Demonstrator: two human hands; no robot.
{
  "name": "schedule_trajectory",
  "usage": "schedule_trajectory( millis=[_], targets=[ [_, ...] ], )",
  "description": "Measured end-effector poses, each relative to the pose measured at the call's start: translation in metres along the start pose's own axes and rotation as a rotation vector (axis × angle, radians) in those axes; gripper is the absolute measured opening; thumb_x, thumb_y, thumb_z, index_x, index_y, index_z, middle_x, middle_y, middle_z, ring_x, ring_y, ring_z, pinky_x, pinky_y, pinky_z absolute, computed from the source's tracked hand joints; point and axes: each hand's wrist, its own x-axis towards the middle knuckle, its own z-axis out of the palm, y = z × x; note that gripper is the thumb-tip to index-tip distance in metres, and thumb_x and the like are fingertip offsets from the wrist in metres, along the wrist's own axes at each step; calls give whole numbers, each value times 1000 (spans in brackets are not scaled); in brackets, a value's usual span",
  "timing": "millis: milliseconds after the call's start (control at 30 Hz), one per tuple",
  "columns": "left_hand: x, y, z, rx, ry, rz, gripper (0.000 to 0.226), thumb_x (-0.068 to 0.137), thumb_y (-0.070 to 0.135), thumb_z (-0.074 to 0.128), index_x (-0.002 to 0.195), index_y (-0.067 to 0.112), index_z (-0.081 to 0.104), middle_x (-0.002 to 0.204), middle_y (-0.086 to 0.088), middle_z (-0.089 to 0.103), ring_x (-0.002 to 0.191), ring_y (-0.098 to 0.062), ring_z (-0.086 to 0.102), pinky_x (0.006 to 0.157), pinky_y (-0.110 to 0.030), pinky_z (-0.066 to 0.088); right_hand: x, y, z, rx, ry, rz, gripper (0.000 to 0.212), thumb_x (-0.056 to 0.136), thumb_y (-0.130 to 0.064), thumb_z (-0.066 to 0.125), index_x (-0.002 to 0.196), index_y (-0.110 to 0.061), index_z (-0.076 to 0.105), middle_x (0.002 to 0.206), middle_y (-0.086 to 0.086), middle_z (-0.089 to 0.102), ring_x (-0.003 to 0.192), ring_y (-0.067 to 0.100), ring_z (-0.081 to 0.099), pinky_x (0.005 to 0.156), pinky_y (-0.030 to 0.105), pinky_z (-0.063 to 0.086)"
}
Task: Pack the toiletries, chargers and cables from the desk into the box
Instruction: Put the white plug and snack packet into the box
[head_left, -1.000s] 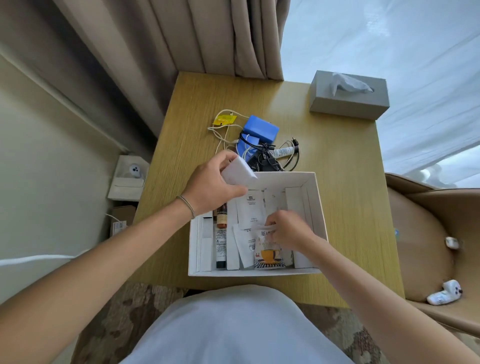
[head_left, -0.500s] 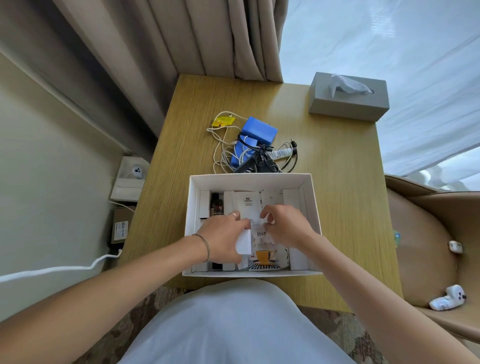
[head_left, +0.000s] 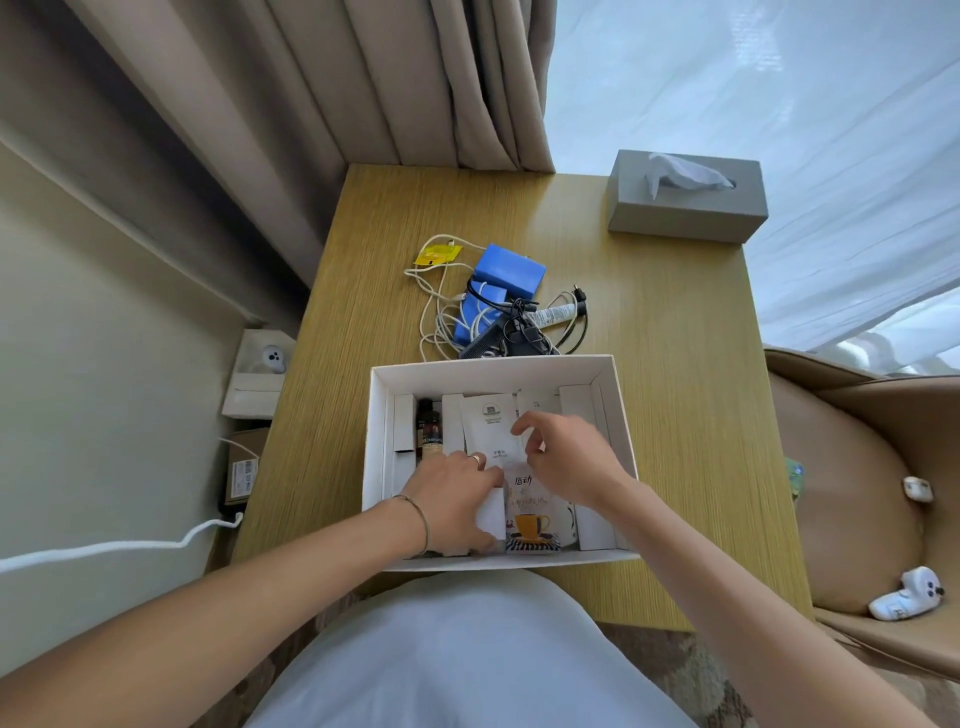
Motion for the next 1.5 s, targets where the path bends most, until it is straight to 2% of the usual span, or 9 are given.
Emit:
schedule_trajectory(
  millis=[133, 300, 467, 533, 733, 1000, 1233, 1333, 1500],
  targets=[
    [3, -3, -18, -150, 156, -27, 59, 79, 68, 53, 125, 31, 58, 107, 7, 64, 98, -17, 61, 76, -33, 50, 2, -1, -8, 48, 65, -8, 38, 92, -8, 51, 122, -25, 66, 96, -7, 73, 65, 3, 58, 56, 21, 46],
    [11, -10, -58, -300, 428, -10, 44, 82, 61, 48, 114, 34, 62, 102, 15, 67, 93, -8, 63, 75, -30, 52, 11, -10, -37, 92, 245, -30, 30, 92, -13, 54, 113, -26, 72, 90, -8, 74, 79, 12, 67, 75, 34, 58],
    [28, -24, -90, -430, 581, -51, 29, 85, 45, 60, 110, 31, 64, 98, 14, 64, 91, -7, 61, 72, -29, 53, 29, -13, -70, 156, 363, -4, 25, 93, -14, 56, 107, -26, 73, 86, -15, 68, 67, 1, 59, 60, 21, 48],
    [36, -32, -97, -443, 602, -84, 26, 87, 40, 62, 110, 30, 65, 97, 13, 64, 90, -8, 60, 70, -28, 51, 38, -12, -82, 182, 377, 21, 26, 92, -13, 55, 105, -27, 73, 88, -11, 71, 71, 9, 63, 65, 27, 53],
    [69, -54, -101, -418, 512, -242, 17, 90, 36, 60, 106, 31, 64, 94, 13, 63, 84, -9, 58, 57, -24, 39, 70, -5, -105, 205, 357, 75, 31, 88, -10, 52, 100, -27, 74, 91, -7, 76, 76, 16, 68, 70, 33, 57],
    [120, -89, -114, -457, 266, -556, 11, 81, 26, 68, 76, 27, 58, 79, 13, 64, 76, -14, 62, 60, -25, 45, 89, 0, -109, 198, 288, 114, 35, 87, -8, 48, 102, -25, 75, 87, -2, 74, 75, 21, 69, 71, 40, 58],
    [137, -88, -113, -362, 13, -587, 39, 74, 40, 82, 99, 15, 66, 98, -3, 71, 94, -24, 68, 73, -33, 53, 83, 12, -105, 220, 302, 106, 28, 88, -10, 51, 98, -23, 74, 81, -9, 69, 70, 16, 65, 59, 32, 53],
    [142, -84, -107, -421, 2, -560, 31, 77, 26, 81, 100, 9, 69, 101, -6, 72, 95, -24, 68, 77, -35, 56, 79, 22, -103, 217, 307, 114, 29, 88, -10, 52, 95, -28, 74, 73, -21, 61, 63, 1, 59, 50, 22, 40],
    [140, -86, -107, -544, 194, -514, 18, 82, 10, 74, 98, 19, 74, 99, 2, 70, 94, -20, 66, 77, -30, 54, 82, 34, -106, 213, 308, 157, 27, 88, -11, 54, 96, -27, 75, 77, -12, 67, 70, 17, 66, 60, 35, 54]
  ],
)
